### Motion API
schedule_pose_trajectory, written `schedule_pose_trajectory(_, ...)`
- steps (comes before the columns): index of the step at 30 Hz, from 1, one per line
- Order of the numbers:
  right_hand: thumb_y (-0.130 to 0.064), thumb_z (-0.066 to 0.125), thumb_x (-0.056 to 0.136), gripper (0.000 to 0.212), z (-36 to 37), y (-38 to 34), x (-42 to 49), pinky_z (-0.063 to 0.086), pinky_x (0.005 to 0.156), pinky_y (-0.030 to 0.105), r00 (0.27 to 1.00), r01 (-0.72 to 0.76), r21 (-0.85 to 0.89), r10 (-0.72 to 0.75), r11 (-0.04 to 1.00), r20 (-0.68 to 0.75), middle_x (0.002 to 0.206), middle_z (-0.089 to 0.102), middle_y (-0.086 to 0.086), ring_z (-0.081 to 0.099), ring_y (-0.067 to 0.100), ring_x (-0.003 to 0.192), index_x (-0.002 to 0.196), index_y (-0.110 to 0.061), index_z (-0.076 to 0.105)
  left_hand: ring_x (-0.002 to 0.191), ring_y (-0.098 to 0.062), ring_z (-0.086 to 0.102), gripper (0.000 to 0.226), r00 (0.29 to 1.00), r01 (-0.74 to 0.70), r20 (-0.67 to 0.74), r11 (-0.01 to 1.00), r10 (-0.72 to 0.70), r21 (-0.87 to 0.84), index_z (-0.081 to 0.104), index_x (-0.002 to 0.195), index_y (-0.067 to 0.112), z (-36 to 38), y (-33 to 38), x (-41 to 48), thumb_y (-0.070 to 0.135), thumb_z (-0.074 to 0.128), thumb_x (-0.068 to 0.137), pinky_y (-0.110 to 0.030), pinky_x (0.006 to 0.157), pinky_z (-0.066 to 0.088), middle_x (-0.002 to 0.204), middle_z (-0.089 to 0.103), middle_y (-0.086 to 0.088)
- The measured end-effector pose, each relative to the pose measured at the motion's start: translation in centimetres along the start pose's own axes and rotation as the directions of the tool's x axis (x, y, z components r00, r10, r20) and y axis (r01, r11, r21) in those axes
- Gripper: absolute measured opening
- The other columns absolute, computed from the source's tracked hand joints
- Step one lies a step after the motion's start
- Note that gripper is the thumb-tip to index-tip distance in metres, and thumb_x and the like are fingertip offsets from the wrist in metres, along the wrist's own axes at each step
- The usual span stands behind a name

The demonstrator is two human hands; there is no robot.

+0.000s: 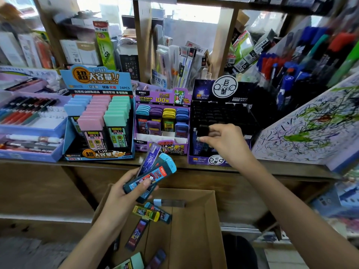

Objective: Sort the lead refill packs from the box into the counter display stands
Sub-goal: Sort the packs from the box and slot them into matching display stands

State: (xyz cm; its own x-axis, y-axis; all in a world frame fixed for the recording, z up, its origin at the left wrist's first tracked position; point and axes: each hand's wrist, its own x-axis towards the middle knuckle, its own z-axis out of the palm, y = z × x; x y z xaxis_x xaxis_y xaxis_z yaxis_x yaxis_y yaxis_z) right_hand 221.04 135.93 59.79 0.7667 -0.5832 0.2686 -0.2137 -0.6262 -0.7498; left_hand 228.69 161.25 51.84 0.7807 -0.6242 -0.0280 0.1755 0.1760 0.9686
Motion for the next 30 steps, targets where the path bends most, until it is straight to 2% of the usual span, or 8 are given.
schedule_pose_trajectory(3,-0.025,0.072,0.081,0.017,0.3,-0.6,0.1,0.057,0.070,0.030,0.999,0.029,-0.192,-0.025,0.981,0.024,0.072,0.069,0.002,0.067,0.010,0.069,0.078,-0.009,0.069,0.094,-0.027,0.069,0.034,1.000,-0.004,0.006,1.000,0.004,0.007,0.066,0.106,0.025,0.5,0.0,0.0,0.026,0.068,0.072,-0.025,0.067,0.057,0.104,0.071,-0.003)
schedule_pose_trajectory(6,-0.034,0.064,0.087,0.034,0.7,-0.7,-0.4,0.057,0.066,0.033,0.996,-0.019,-0.297,0.043,0.955,0.074,0.062,0.067,0.007,0.066,0.014,0.060,0.072,-0.004,0.069,0.094,-0.027,0.069,0.033,1.000,-0.010,0.010,1.000,0.010,-0.007,0.067,0.104,0.028,1.1,0.1,-0.2,0.028,0.069,0.071,-0.025,0.068,0.057,0.105,0.071,-0.003)
schedule_pose_trajectory(10,-0.043,0.051,0.092,0.044,0.8,-0.3,-2.6,0.054,0.069,0.037,0.999,0.040,-0.386,-0.032,0.922,0.026,0.066,0.067,0.008,0.064,0.017,0.063,0.075,-0.006,0.067,0.094,-0.026,0.070,0.028,1.000,-0.020,0.013,0.997,0.021,-0.080,0.070,0.099,0.032,1.9,0.4,-0.5,0.027,0.070,0.071,-0.024,0.069,0.056,0.105,0.071,-0.005)
schedule_pose_trajectory(13,-0.056,0.042,0.087,0.044,1.4,-1.2,-5.7,0.052,0.061,0.025,0.997,-0.003,0.015,0.002,1.000,0.080,0.067,0.067,-0.002,0.065,0.007,0.065,0.078,-0.020,0.065,0.094,-0.027,0.070,0.029,1.000,-0.008,0.000,0.986,0.008,-0.164,0.071,0.099,0.028,2.5,0.5,-0.5,0.023,0.070,0.070,-0.024,0.067,0.056,0.105,0.071,-0.007)
schedule_pose_trajectory(15,-0.060,0.045,0.081,0.039,2.4,-2.1,-7.4,0.051,0.058,0.019,0.973,-0.110,0.301,0.041,0.947,0.227,0.076,0.068,-0.007,0.066,0.005,0.071,0.086,-0.027,0.064,0.093,-0.026,0.070,0.034,1.000,-0.004,0.003,0.984,0.005,-0.178,0.068,0.104,0.023,2.9,0.6,-0.4,0.021,0.070,0.070,-0.023,0.067,0.056,0.105,0.071,-0.008)
schedule_pose_trajectory(17,-0.052,0.053,0.081,0.032,3.7,-2.4,-8.5,0.052,0.061,0.019,0.957,-0.177,0.428,0.052,0.887,0.287,0.084,0.069,-0.007,0.066,0.007,0.077,0.095,-0.025,0.064,0.092,-0.024,0.070,0.036,1.000,0.003,0.020,0.984,0.001,-0.181,0.066,0.107,0.019,3.3,0.5,-0.5,0.019,0.069,0.071,-0.023,0.066,0.056,0.104,0.071,-0.007)
schedule_pose_trajectory(22,-0.023,0.064,0.087,0.019,5.1,-2.7,-9.0,0.054,0.072,0.030,0.938,-0.333,0.590,0.194,0.735,0.288,0.096,0.070,0.005,0.067,0.017,0.086,0.101,-0.011,0.065,0.092,-0.017,0.069,0.040,1.000,0.012,-0.008,0.989,-0.013,-0.147,0.066,0.105,0.022,3.5,0.5,-0.7,0.024,0.072,0.065,-0.023,0.067,0.056,0.101,0.072,-0.002)
schedule_pose_trajectory(30,-0.015,0.064,0.086,0.009,4.2,-3.0,-6.5,0.053,0.063,0.021,0.965,-0.262,0.628,0.192,0.733,0.178,0.087,0.073,0.002,0.068,0.012,0.083,0.095,-0.013,0.066,0.079,-0.011,0.068,0.035,0.998,-0.033,-0.059,0.990,0.026,-0.134,0.064,0.104,0.015,1.1,1.1,-0.9,0.017,0.066,0.069,-0.019,0.058,0.053,0.093,0.073,-0.002)
